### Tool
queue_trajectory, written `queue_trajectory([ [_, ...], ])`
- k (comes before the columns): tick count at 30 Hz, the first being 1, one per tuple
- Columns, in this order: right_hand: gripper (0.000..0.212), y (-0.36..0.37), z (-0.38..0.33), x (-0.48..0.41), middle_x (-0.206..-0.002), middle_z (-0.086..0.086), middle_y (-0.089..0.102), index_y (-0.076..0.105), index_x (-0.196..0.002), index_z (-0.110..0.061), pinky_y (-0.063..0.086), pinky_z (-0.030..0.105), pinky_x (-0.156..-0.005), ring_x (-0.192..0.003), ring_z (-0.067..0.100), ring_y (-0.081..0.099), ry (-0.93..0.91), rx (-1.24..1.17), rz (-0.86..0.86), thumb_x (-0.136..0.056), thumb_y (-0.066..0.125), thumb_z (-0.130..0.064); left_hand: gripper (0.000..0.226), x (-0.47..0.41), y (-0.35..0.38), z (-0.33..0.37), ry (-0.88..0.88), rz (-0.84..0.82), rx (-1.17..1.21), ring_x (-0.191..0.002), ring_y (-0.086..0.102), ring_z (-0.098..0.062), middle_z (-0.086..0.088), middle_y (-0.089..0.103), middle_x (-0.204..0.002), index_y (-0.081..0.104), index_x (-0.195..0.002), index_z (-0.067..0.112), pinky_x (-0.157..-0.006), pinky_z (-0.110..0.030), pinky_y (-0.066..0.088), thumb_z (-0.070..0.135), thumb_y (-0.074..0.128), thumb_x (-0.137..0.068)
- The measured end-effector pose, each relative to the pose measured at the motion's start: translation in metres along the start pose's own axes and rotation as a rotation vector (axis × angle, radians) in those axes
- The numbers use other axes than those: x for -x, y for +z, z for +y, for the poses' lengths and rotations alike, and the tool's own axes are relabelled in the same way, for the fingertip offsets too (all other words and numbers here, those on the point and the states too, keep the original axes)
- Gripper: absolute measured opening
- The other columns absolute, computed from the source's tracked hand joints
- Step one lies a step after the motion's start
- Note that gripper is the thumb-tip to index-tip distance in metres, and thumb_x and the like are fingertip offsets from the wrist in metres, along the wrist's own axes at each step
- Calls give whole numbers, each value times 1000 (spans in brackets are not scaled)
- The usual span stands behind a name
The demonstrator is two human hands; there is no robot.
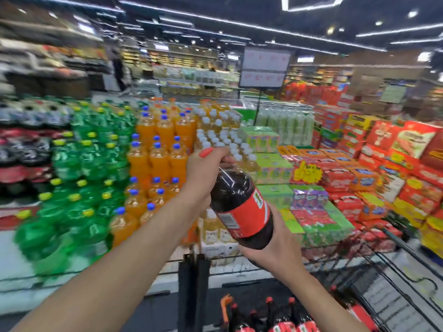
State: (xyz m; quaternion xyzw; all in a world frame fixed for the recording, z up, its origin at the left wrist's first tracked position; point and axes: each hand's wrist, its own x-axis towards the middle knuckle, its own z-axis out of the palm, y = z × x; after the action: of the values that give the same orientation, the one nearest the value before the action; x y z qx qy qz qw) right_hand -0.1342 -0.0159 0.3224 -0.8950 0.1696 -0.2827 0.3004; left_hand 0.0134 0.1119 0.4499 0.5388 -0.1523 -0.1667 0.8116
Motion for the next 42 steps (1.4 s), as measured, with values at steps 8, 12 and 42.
queue_trajectory([
  [8, 105, 99, -103, -12, -123, -37, 56, 26, -135, -68, 50, 19, -83, -115, -7, 58, -220, -168, -157, -53, 91, -59, 49, 29, -141, 65, 154, 268, -54, -74, 70, -28, -8, 72, -70, 66, -44, 22, -83, -46, 58, 15, 72, -93],
  [12, 103, 161, -171, -4, -129, -38, 56, 27, -136, -69, 54, 29, -89, -120, -6, 57, -295, -254, -241, -55, 91, -59, 48, 49, -227, 99, 205, 381, -65, -77, 69, -31, -12, 70, -71, 65, -45, 20, -84, -48, 56, 12, 71, -92],
  [42, 101, 561, -515, 21, -131, -40, 54, 34, -138, -61, 43, 11, -94, -120, -18, 51, -496, -483, -668, -55, 91, -55, 39, 88, -714, 231, 272, 952, -138, -79, 73, -32, -9, 72, -69, 63, -54, 17, -86, -49, 61, 15, 70, -93],
])
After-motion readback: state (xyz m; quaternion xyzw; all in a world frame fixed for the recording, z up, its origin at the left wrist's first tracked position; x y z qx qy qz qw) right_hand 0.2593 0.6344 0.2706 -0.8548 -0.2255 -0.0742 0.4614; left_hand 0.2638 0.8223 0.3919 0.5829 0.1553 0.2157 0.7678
